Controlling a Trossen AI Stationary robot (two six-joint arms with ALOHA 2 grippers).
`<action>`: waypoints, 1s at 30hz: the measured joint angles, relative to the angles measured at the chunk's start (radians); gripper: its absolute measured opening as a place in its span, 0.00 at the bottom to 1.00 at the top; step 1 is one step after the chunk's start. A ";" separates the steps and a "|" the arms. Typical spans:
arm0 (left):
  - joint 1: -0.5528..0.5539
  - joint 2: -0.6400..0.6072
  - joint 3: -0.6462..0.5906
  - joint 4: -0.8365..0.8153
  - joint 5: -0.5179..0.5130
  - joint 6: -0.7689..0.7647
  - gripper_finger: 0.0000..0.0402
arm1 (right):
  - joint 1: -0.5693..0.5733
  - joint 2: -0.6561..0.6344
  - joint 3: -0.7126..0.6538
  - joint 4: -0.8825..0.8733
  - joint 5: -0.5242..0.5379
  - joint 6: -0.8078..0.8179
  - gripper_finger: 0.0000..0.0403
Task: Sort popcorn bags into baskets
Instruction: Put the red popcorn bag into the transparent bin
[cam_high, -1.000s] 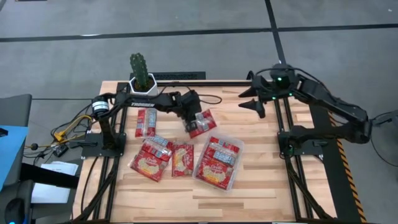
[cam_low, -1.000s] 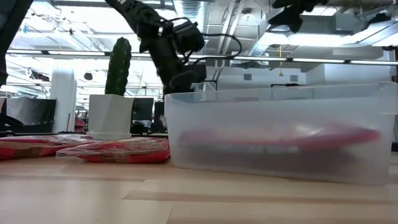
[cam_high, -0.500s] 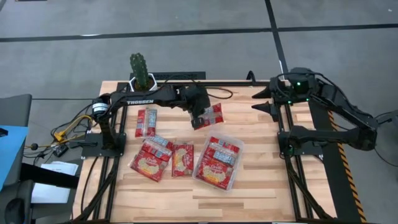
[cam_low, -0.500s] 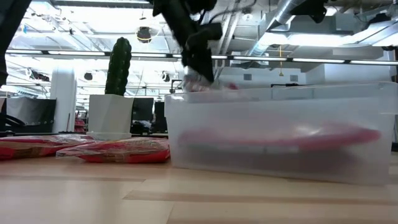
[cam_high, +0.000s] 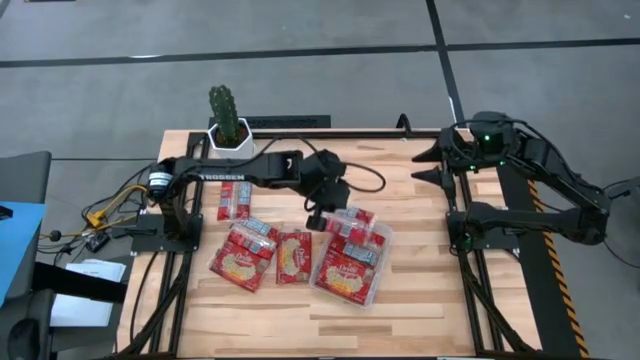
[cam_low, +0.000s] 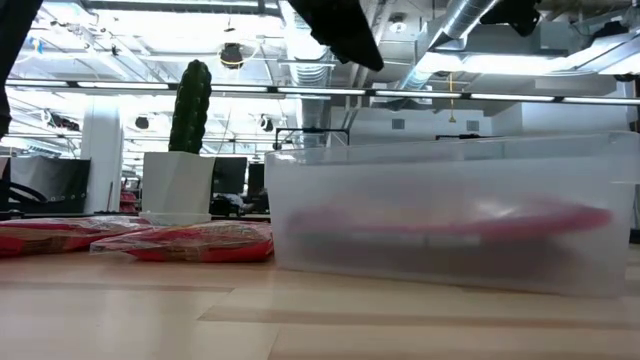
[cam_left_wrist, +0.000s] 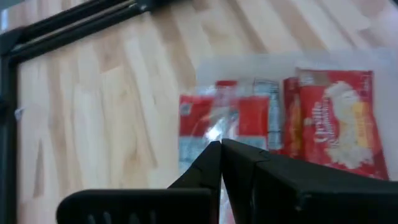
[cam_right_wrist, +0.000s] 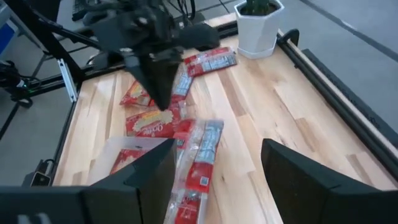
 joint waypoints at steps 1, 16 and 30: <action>-0.007 0.000 -0.004 0.021 0.000 0.000 0.00 | 0.000 0.001 0.000 -0.007 0.000 0.000 0.65; 0.089 -0.029 -0.069 -0.123 -0.432 -0.471 0.00 | 0.001 0.001 0.000 -0.129 0.000 0.039 0.65; 0.182 0.065 -0.125 -0.214 -0.215 -0.619 0.07 | 0.000 -0.029 0.000 -0.139 0.000 0.051 0.65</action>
